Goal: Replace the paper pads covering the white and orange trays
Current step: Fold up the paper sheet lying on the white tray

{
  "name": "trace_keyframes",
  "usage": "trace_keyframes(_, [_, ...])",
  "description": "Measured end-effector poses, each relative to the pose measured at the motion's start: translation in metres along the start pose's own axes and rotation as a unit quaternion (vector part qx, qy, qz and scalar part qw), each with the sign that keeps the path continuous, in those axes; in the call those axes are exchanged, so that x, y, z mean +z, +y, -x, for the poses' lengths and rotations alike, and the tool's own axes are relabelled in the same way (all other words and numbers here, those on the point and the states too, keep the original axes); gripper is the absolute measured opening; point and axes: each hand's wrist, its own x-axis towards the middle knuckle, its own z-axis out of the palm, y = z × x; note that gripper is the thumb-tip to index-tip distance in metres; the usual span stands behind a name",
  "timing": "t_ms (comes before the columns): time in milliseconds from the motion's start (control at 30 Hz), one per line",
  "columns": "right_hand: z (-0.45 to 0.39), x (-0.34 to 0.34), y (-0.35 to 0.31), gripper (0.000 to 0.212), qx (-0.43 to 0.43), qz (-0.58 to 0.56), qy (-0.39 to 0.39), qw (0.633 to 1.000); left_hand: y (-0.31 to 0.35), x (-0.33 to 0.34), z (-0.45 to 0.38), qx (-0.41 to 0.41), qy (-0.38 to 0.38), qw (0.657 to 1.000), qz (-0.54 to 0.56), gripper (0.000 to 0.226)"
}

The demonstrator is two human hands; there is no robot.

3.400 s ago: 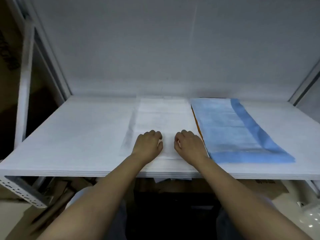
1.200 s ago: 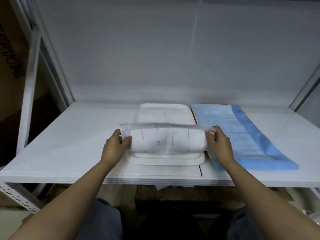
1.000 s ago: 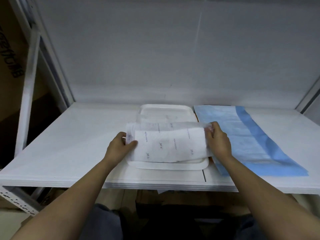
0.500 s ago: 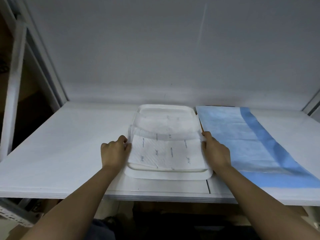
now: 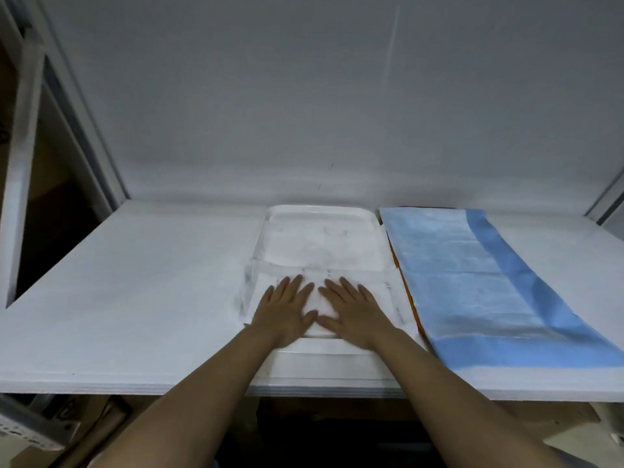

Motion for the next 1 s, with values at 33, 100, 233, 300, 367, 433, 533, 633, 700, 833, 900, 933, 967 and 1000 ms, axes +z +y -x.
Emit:
trace_keyframes(33, [0.001, 0.0, 0.002, 0.071, 0.01, -0.014, -0.006, 1.0, 0.0, 0.002, -0.001, -0.006, -0.014, 1.0, 0.01, 0.065])
trace_keyframes(100, [0.004, -0.002, 0.012, 0.07, 0.033, -0.015, -0.022, 0.999, -0.007, 0.002, -0.001, -0.015, -0.025, 0.999, 0.014, 0.065])
trace_keyframes(233, [0.017, -0.008, 0.032, 0.071, 0.077, 0.011, -0.04, 0.996, -0.02, -0.003, 0.006, -0.047, -0.034, 0.998, 0.005, 0.068])
trace_keyframes(300, [0.025, -0.012, 0.037, 0.066, 0.088, 0.029, -0.023, 0.995, -0.02, -0.007, 0.009, -0.063, -0.018, 0.998, -0.024, 0.067])
trace_keyframes(367, [0.032, -0.016, 0.039, 0.057, 0.071, 0.082, 0.025, 0.994, -0.017, -0.013, 0.013, -0.061, 0.033, 0.992, -0.106, 0.063])
trace_keyframes(433, [0.04, -0.023, 0.034, 0.054, 0.028, 0.099, 0.062, 0.993, -0.018, -0.018, 0.019, -0.053, 0.073, 0.983, -0.162, 0.055])
trace_keyframes(533, [0.051, -0.031, 0.024, 0.053, -0.01, 0.027, 0.014, 0.999, -0.025, -0.018, 0.028, -0.064, 0.071, 0.985, -0.144, 0.051])
trace_keyframes(633, [0.055, -0.036, 0.018, 0.052, -0.016, 0.071, -0.015, 0.997, -0.018, -0.02, 0.038, -0.039, 0.073, 0.991, -0.102, 0.047])
trace_keyframes(700, [0.054, -0.043, 0.015, 0.049, -0.016, 0.133, -0.01, 0.991, -0.009, -0.024, 0.045, -0.016, 0.08, 0.994, -0.072, 0.043])
trace_keyframes(833, [0.047, -0.049, 0.004, 0.043, -0.053, 0.243, -0.009, 0.969, 0.006, -0.026, 0.054, -0.002, 0.043, 0.999, -0.033, 0.043])
trace_keyframes(900, [0.044, -0.048, -0.001, 0.04, -0.066, 0.269, -0.008, 0.961, 0.013, -0.028, 0.058, -0.009, 0.023, 1.0, -0.019, 0.043])
trace_keyframes(933, [0.042, -0.047, -0.002, 0.039, -0.066, 0.275, -0.007, 0.959, 0.016, -0.029, 0.06, -0.013, 0.014, 1.0, -0.012, 0.043])
trace_keyframes(967, [0.042, -0.047, -0.004, 0.038, -0.061, 0.276, -0.005, 0.959, 0.019, -0.03, 0.061, -0.015, 0.005, 1.0, -0.007, 0.043])
trace_keyframes(1000, [0.041, -0.047, -0.005, 0.037, -0.055, 0.274, -0.002, 0.96, 0.021, -0.03, 0.062, -0.016, -0.004, 1.0, -0.003, 0.045])
